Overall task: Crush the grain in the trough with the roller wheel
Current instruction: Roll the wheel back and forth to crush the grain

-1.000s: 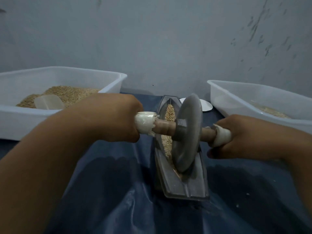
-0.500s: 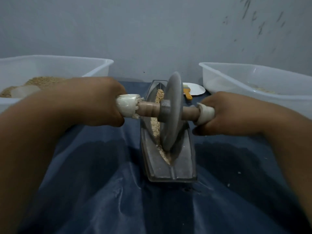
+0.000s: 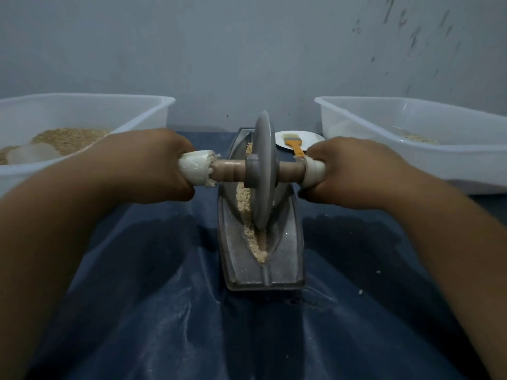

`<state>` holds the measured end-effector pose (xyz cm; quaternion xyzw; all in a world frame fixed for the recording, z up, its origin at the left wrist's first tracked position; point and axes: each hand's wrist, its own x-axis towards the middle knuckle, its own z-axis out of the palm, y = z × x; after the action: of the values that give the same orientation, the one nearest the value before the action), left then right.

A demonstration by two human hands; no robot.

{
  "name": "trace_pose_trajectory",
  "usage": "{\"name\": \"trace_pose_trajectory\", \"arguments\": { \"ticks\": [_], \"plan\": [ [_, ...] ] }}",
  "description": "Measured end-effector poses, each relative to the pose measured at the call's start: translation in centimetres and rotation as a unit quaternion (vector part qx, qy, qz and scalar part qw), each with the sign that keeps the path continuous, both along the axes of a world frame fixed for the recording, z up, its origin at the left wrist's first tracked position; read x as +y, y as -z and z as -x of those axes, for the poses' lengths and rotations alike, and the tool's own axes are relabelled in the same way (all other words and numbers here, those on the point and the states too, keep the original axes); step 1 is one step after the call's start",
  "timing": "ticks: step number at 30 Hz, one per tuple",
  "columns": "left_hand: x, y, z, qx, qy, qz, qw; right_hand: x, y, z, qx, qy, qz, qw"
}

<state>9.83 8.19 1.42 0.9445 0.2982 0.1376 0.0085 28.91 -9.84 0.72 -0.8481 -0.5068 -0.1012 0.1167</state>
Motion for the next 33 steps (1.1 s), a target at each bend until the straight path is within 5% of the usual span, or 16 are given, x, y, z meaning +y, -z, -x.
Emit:
{"name": "trace_pose_trajectory", "arguments": {
  "ticks": [3,9,16,22,28,33],
  "plan": [
    [0.0,0.0,0.2,0.014,-0.002,0.022,1.000,0.6,0.3,0.1,-0.035,-0.001,-0.001,0.999],
    [-0.1,-0.8,1.1,0.038,0.028,0.049,0.998,-2.1,-1.3,0.6,0.115,-0.053,0.074,0.989],
    [0.0,0.1,0.0,0.008,-0.002,-0.033,0.999,0.8,0.7,-0.1,-0.026,0.009,0.002,1.000],
    [0.2,-0.4,0.7,0.023,0.026,0.006,0.999,-1.4,-0.8,0.4,0.111,-0.036,0.065,0.991],
    [0.3,0.5,-0.2,0.008,0.016,0.020,1.000,1.0,0.7,0.5,-0.064,0.018,-0.026,0.997],
    [-0.2,-0.4,1.0,0.021,0.032,-0.014,0.999,-1.4,-1.0,0.8,0.108,-0.033,0.061,0.992]
  ]
}}
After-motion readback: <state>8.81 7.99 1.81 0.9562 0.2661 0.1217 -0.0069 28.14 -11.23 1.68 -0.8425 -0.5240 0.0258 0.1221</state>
